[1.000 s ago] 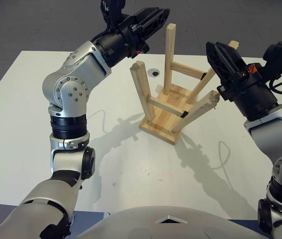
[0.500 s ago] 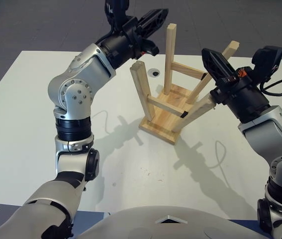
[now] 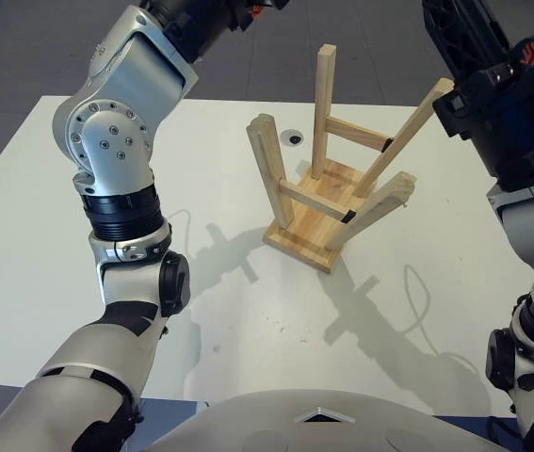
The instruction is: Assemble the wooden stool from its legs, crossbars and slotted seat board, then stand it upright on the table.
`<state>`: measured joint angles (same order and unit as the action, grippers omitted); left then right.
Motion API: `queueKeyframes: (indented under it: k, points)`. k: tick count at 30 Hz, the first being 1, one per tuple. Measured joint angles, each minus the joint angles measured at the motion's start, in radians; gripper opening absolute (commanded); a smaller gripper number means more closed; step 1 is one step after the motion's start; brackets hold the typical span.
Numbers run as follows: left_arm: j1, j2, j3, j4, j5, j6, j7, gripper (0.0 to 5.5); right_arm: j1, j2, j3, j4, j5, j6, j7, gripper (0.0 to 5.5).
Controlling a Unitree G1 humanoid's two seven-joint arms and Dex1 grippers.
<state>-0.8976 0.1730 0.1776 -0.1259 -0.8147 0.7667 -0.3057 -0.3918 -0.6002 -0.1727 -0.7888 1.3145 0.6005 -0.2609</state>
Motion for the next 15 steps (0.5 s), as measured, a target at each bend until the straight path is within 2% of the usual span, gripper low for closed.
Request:
queueKeyframes:
  k: [3,7,15]
  points:
    - [0.223,0.007,-0.096,-0.031,0.048,0.019,-0.014,0.03,0.244,0.028,0.04,-0.018,-0.039,0.004,0.023,0.05]
    - [0.31,0.036,-0.129,-0.11,0.086,-0.03,-0.011,0.03,0.396,0.044,0.037,-0.066,-0.082,-0.036,0.054,0.05]
    - [0.362,-0.004,-0.128,-0.165,0.072,-0.037,0.05,0.03,0.444,0.098,0.059,-0.068,-0.126,-0.081,0.048,0.05]
